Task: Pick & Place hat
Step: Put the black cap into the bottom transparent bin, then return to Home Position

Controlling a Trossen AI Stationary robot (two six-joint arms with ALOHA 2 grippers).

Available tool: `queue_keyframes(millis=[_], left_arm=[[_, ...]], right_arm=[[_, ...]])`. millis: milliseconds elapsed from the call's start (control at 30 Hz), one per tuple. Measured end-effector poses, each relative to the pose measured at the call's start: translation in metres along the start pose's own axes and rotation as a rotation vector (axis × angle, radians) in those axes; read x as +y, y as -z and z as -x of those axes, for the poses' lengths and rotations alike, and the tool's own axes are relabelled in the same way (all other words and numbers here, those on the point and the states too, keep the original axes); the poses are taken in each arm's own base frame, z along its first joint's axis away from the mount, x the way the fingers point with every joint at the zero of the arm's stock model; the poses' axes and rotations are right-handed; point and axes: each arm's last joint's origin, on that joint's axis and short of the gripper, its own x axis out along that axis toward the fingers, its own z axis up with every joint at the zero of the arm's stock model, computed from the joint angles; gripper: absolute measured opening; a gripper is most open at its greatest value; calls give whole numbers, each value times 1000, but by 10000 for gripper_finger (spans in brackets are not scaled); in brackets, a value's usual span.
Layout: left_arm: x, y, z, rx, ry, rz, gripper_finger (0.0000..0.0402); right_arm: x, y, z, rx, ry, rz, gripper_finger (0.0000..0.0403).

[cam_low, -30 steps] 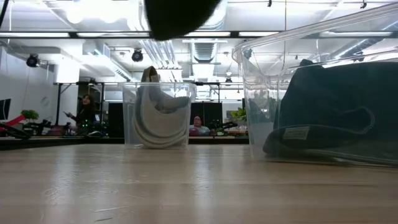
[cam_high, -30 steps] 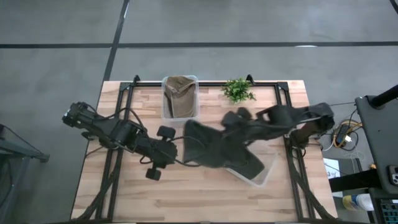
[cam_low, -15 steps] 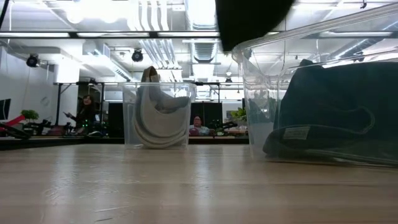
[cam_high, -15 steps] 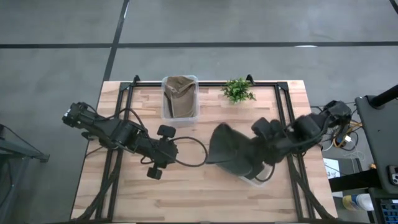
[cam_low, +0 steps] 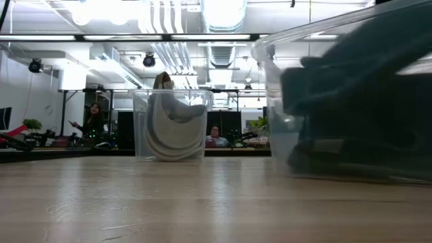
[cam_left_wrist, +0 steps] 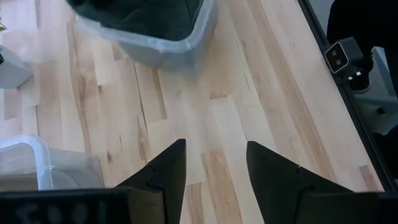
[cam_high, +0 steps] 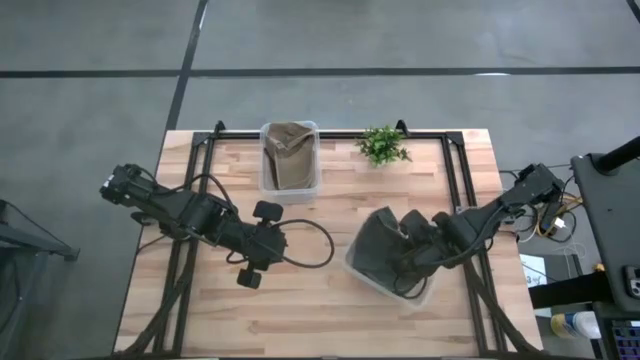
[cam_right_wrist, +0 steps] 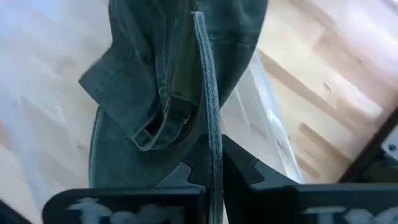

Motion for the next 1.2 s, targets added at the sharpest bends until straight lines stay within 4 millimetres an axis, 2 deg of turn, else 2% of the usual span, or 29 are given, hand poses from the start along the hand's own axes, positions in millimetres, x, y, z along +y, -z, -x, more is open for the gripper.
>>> queue_keyframes(millis=[367,467,600,700,800,967,1067,1200], left_arm=[[0,0,0,0,-1,-3,161],[1,0,0,0,-7,-1,161],[2,0,0,-2,-41,0,161],[2,0,-1,-3,-68,3,161],[3,0,0,-5,-92,23,161],[5,0,13,-12,-94,109,158],[6,7,28,-29,-88,180,132],[4,19,39,-81,-83,222,48]], right_arm=[[-2,11,-32,8,45,31,22],[-1,14,-39,40,25,63,56],[-1,15,-42,62,32,88,121],[-2,12,-30,61,-6,112,169],[-5,5,-5,41,-83,119,201],[-12,0,34,-85,-221,172,217],[-19,5,48,-177,-259,227,192],[-28,15,57,-313,-278,300,100]])
